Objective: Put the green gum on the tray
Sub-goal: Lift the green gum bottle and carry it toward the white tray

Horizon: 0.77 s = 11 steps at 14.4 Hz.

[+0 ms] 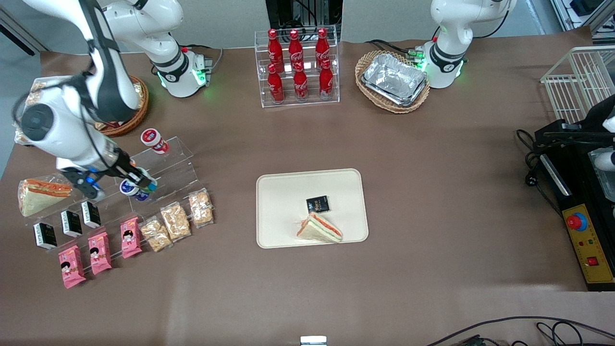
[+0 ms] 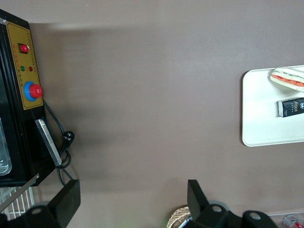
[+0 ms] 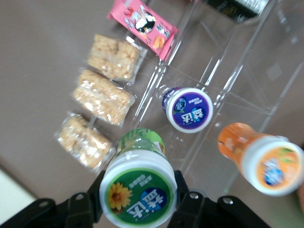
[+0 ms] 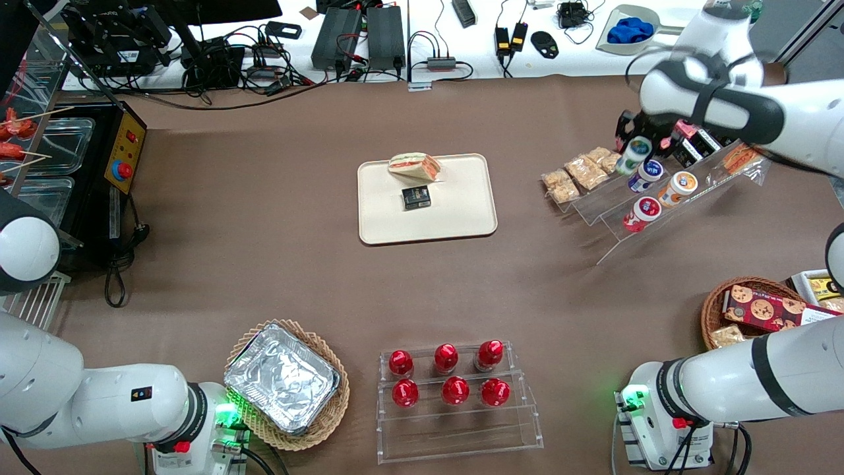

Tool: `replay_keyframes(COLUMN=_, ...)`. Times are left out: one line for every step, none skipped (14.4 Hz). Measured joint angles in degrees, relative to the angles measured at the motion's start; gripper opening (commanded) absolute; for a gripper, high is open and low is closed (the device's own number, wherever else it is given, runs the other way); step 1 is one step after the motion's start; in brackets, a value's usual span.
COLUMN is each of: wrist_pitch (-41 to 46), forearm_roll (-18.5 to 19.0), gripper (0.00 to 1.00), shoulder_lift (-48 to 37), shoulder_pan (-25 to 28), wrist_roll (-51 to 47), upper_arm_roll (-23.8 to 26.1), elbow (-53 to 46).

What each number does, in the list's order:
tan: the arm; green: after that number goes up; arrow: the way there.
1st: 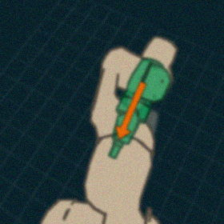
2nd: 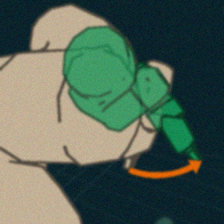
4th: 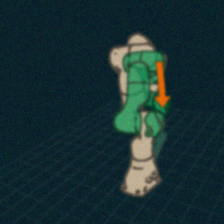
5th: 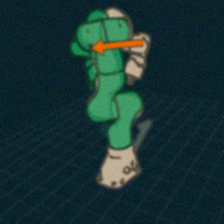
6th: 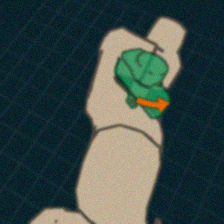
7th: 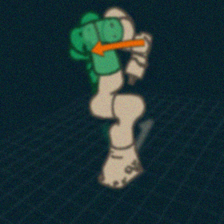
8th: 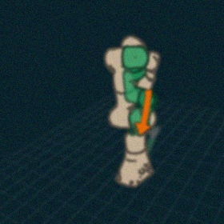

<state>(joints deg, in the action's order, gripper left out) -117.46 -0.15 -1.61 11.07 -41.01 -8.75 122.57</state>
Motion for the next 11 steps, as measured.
replay_keyframes(wrist_pitch=4.1, forearm_roll=0.0, gripper=0.08, shoulder_lift=-0.4, shoulder_pan=0.0, wrist_roll=1.3, upper_arm_roll=0.0, elbow=-3.4)
replay_keyframes(wrist_pitch=7.8, forearm_roll=0.0, gripper=0.08, shoulder_lift=-0.7, shoulder_pan=0.0, wrist_roll=2.6, upper_arm_roll=0.0, elbow=-6.7)
replay_keyframes(wrist_pitch=11.4, forearm_roll=0.0, gripper=0.08, shoulder_lift=-0.7, shoulder_pan=0.0, wrist_roll=3.3, upper_arm_roll=0.0, elbow=-10.0)
replay_keyframes(wrist_pitch=14.9, forearm_roll=0.0, gripper=0.08, shoulder_lift=-0.6, shoulder_pan=0.2, wrist_roll=3.9, upper_arm_roll=0.1, elbow=-13.3)
replay_keyframes(wrist_pitch=18.1, forearm_roll=0.0, gripper=0.08, shoulder_lift=-0.6, shoulder_pan=0.9, wrist_roll=4.6, upper_arm_roll=0.3, elbow=-16.5)
replay_keyframes(wrist_pitch=20.6, forearm_roll=-0.1, gripper=0.08, shoulder_lift=-0.5, shoulder_pan=2.4, wrist_roll=4.8, upper_arm_roll=0.6, elbow=-19.5)
replay_keyframes(wrist_pitch=22.4, forearm_roll=-0.1, gripper=0.08, shoulder_lift=-0.5, shoulder_pan=4.5, wrist_roll=4.8, upper_arm_roll=0.9, elbow=-22.0)
replay_keyframes(wrist_pitch=23.9, forearm_roll=-0.1, gripper=0.08, shoulder_lift=-0.4, shoulder_pan=7.2, wrist_roll=4.7, upper_arm_roll=1.1, elbow=-24.1)
replay_keyframes(wrist_pitch=24.7, forearm_roll=-0.3, gripper=0.08, shoulder_lift=-0.1, shoulder_pan=10.1, wrist_roll=4.2, upper_arm_roll=1.4, elbow=-25.9)
replay_keyframes(wrist_pitch=25.0, forearm_roll=-1.0, gripper=0.08, shoulder_lift=0.5, shoulder_pan=12.9, wrist_roll=3.1, upper_arm_roll=1.6, elbow=-27.4)
replay_keyframes(wrist_pitch=25.0, forearm_roll=-2.4, gripper=0.08, shoulder_lift=1.4, shoulder_pan=15.3, wrist_roll=1.0, upper_arm_roll=1.8, elbow=-28.5)
